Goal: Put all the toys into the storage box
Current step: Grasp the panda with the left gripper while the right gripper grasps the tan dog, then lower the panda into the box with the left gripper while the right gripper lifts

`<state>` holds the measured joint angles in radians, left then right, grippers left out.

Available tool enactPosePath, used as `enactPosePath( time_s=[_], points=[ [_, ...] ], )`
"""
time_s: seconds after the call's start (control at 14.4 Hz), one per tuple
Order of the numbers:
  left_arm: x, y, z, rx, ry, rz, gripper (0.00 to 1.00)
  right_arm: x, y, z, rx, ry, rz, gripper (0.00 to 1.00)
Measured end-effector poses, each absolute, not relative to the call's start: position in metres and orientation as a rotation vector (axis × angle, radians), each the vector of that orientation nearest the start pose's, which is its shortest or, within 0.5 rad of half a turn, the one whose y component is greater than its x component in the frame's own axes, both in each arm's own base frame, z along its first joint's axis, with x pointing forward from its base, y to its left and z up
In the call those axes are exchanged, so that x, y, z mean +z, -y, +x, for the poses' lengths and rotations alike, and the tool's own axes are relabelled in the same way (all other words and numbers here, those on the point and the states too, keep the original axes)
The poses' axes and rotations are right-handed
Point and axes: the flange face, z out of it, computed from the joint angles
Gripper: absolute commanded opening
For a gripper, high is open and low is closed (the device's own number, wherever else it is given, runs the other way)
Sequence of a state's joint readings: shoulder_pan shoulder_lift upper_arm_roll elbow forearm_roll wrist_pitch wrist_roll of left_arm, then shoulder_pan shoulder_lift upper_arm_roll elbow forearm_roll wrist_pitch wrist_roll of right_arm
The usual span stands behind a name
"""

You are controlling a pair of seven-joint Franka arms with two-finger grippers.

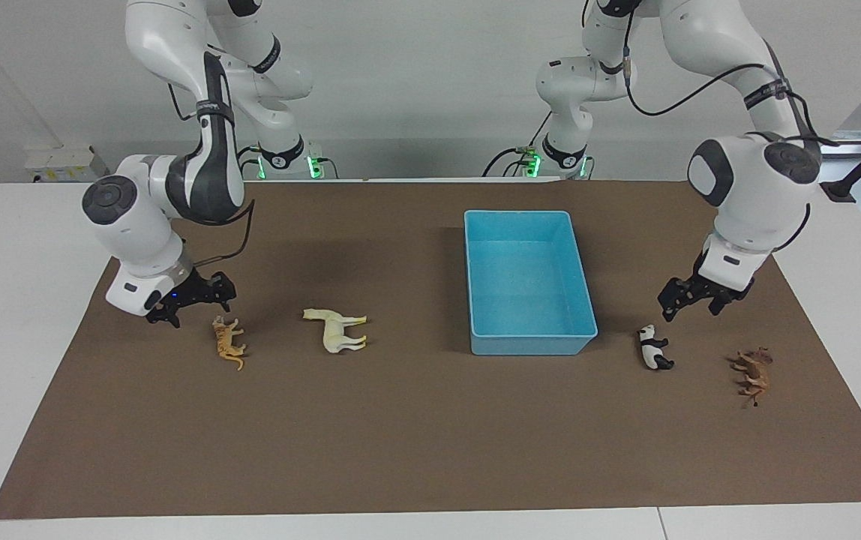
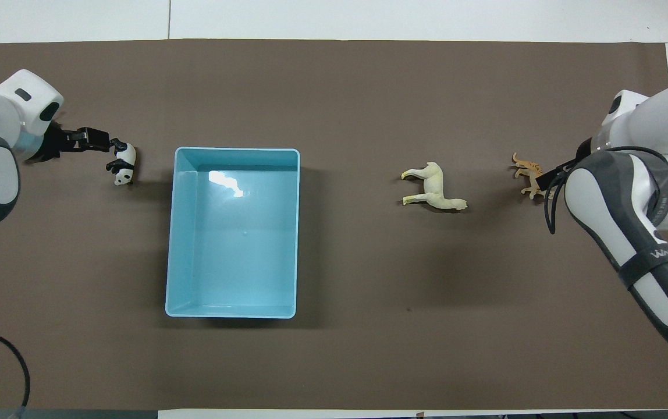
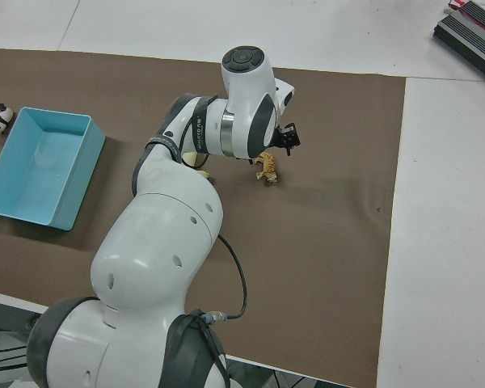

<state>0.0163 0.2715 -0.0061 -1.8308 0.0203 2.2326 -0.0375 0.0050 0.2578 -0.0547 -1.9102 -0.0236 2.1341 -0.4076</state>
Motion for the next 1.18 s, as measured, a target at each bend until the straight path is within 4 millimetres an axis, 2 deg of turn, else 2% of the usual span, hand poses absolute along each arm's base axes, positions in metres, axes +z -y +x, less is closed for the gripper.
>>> enactPosePath(
  time_s=[0.14,0.28,0.42,0.7,0.9,1.04,1.11,1.18],
  points=[
    [0.358,-0.007,0.647,-0.191,0.029,-3.123,1.0,0.341,0.022,0.61,0.06,0.615,-3.107,1.0],
    [0.33,-0.004,0.652,-0.179,0.007,-3.126,1.0,0.322,0.022,0.611,0.04,0.642,-3.106,1.0],
    [0.321,-0.004,0.651,-0.159,0.003,-3.127,1.0,0.309,0.024,0.61,0.041,0.644,-3.107,1.0],
    [0.309,-0.002,0.644,-0.129,-0.007,-3.13,1.0,0.304,0.024,0.611,0.021,0.645,-3.11,1.0],
    [0.3,-0.001,0.638,-0.105,-0.011,-3.131,0.84,0.296,0.024,0.608,0.039,0.644,-3.107,1.0],
    [0.296,0.001,0.635,-0.094,-0.017,-3.132,0.64,0.29,0.024,0.606,0.049,0.644,-3.106,1.0],
    [0.295,0.002,0.634,-0.09,-0.018,-3.133,0.5,0.289,0.025,0.606,0.051,0.644,-3.106,0.98],
    [0.294,0.002,0.633,-0.086,-0.019,-3.133,0.39,0.288,0.025,0.606,0.05,0.644,-3.106,0.9]
  ],
)
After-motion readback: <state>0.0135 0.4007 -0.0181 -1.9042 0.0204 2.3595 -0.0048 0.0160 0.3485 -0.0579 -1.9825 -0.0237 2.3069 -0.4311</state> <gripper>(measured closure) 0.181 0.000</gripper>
